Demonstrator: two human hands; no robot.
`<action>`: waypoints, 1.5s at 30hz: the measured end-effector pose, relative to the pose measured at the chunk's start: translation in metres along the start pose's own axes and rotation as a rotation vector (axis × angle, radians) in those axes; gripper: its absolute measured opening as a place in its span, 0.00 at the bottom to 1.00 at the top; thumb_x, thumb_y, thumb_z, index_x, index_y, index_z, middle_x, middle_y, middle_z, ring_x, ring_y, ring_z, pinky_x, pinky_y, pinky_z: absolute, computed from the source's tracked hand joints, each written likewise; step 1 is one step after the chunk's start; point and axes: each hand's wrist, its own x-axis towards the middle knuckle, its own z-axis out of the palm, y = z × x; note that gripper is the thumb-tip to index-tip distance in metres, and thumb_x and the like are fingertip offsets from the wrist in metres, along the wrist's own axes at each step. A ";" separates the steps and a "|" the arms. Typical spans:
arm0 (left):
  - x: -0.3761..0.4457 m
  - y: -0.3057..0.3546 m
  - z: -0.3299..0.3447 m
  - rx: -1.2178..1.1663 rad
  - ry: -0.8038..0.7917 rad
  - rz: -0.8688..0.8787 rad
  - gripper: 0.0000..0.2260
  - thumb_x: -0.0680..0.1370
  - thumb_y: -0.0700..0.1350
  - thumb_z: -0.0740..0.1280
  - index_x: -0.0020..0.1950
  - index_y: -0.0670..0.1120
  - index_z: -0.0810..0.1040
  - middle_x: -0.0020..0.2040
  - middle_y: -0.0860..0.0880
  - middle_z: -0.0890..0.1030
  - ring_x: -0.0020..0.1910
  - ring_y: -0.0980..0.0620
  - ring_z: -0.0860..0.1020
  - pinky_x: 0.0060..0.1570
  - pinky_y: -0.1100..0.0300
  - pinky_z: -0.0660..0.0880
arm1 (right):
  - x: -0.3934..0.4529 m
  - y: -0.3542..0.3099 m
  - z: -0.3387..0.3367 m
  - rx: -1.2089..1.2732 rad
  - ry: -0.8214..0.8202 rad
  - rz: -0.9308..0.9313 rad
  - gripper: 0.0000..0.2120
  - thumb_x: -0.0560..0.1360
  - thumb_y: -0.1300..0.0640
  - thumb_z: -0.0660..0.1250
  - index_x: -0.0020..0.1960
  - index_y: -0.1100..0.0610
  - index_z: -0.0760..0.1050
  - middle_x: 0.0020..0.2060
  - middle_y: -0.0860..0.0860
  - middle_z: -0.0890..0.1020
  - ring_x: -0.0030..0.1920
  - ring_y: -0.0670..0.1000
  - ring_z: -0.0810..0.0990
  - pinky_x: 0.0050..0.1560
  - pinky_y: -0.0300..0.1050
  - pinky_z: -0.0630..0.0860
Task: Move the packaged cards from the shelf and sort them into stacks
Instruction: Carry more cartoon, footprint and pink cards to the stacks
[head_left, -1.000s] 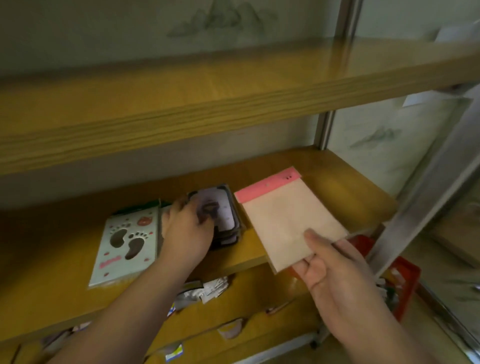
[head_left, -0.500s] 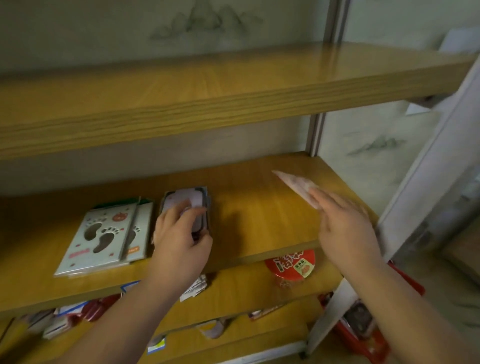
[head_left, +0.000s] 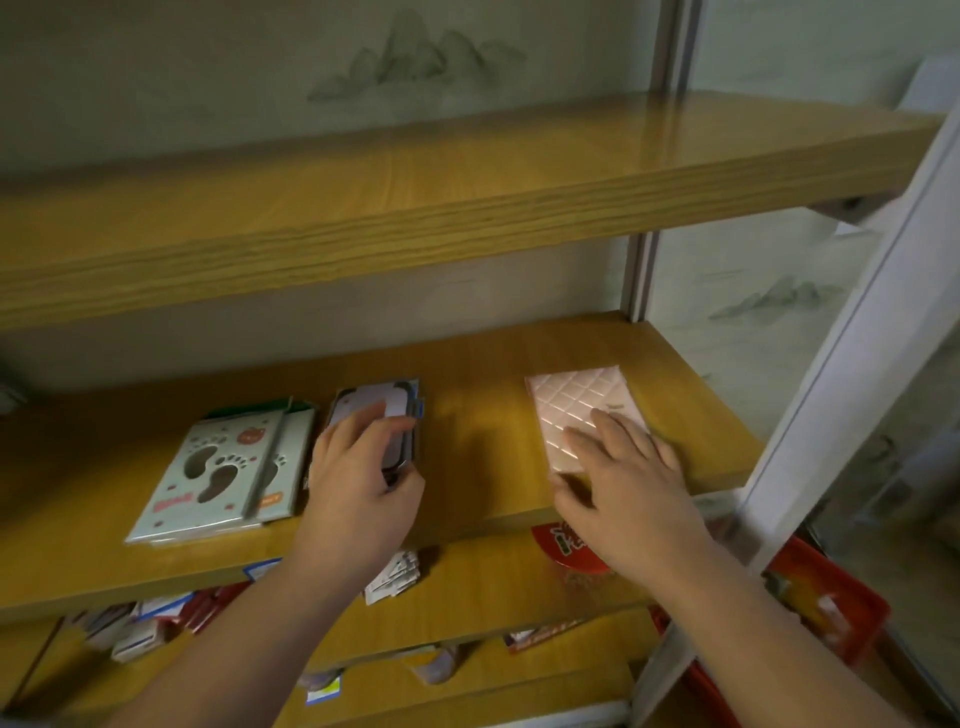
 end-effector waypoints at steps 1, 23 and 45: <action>-0.001 -0.002 -0.002 0.010 0.004 0.003 0.20 0.76 0.44 0.70 0.68 0.54 0.75 0.72 0.54 0.69 0.73 0.50 0.61 0.71 0.50 0.61 | -0.001 -0.003 -0.002 0.015 0.029 -0.001 0.32 0.76 0.33 0.46 0.76 0.44 0.63 0.77 0.49 0.63 0.78 0.52 0.55 0.76 0.55 0.52; -0.089 -0.122 -0.142 0.320 0.113 -0.102 0.23 0.78 0.50 0.67 0.73 0.52 0.71 0.75 0.51 0.70 0.77 0.48 0.60 0.72 0.46 0.60 | -0.002 -0.226 -0.001 0.267 0.074 -0.391 0.24 0.76 0.45 0.65 0.70 0.52 0.71 0.67 0.48 0.73 0.66 0.51 0.72 0.66 0.49 0.72; -0.255 -0.399 -0.399 0.294 0.331 -0.368 0.26 0.77 0.54 0.64 0.76 0.57 0.65 0.77 0.58 0.65 0.78 0.57 0.54 0.72 0.56 0.54 | -0.089 -0.619 0.064 0.304 0.001 -0.673 0.25 0.76 0.42 0.64 0.71 0.43 0.66 0.65 0.37 0.70 0.60 0.34 0.62 0.59 0.34 0.62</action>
